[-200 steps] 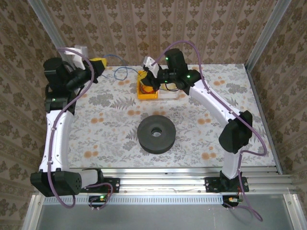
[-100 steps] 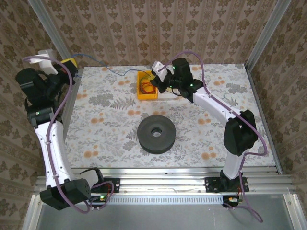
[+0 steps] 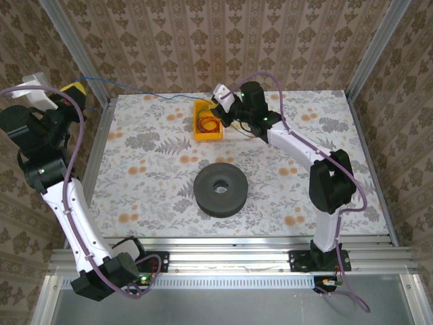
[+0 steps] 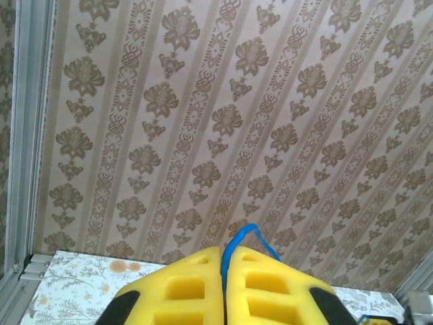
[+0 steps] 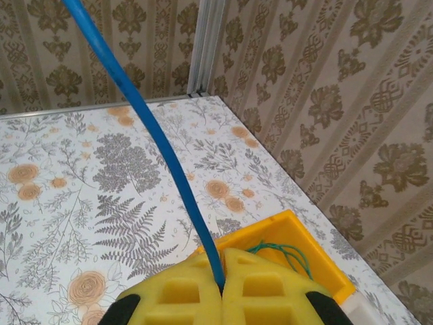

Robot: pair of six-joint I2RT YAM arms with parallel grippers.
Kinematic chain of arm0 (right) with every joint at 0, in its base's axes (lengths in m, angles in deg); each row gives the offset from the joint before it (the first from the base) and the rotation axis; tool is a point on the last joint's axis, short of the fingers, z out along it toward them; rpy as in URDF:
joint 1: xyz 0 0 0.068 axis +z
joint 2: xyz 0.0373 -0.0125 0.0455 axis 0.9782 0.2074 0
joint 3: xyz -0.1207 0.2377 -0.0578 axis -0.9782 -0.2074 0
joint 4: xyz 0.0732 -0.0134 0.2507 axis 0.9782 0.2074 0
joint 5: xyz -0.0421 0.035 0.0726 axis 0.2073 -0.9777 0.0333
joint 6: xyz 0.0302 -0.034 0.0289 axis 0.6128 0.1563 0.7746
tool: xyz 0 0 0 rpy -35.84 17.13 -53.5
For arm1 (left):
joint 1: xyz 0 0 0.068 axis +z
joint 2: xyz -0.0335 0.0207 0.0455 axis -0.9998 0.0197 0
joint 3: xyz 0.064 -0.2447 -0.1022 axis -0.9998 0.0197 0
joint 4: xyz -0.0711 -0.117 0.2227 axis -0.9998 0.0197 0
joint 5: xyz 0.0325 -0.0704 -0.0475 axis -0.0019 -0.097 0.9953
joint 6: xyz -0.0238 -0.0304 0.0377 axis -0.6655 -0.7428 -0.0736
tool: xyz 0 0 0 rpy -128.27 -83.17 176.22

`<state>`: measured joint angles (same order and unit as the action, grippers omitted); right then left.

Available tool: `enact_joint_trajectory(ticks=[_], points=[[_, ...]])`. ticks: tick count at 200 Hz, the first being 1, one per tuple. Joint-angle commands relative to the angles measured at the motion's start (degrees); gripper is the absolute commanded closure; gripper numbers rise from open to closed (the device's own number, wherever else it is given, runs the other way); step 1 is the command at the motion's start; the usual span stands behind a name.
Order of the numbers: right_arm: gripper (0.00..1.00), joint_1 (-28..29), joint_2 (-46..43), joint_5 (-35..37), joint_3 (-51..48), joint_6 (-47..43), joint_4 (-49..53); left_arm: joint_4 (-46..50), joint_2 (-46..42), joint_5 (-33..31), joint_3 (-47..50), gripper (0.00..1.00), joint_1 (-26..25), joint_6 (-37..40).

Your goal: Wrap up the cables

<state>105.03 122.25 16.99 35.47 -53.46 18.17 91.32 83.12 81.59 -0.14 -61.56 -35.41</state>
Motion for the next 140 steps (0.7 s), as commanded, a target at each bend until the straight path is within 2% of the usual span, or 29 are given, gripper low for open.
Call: enact_joint_trajectory(ticks=[1,26,33,140], points=[[1.0,-1.7,3.9,7.8,2.5,-0.9,4.1,-6.0,-1.1,-4.5,-5.1,1.0,3.4,-1.8],[1.0,-1.4,6.4,8.7,5.4,-1.8,5.5,-6.9,-1.0,-4.5,-6.7,1.0,5.5,-3.1],[1.0,-1.3,7.2,8.9,6.1,-2.2,5.9,-6.9,-1.0,-2.8,-7.2,1.0,5.8,-3.4],[1.0,-0.3,12.6,10.0,11.4,-7.2,11.4,-7.2,-0.7,-2.9,-12.2,1.0,10.1,-4.6]])
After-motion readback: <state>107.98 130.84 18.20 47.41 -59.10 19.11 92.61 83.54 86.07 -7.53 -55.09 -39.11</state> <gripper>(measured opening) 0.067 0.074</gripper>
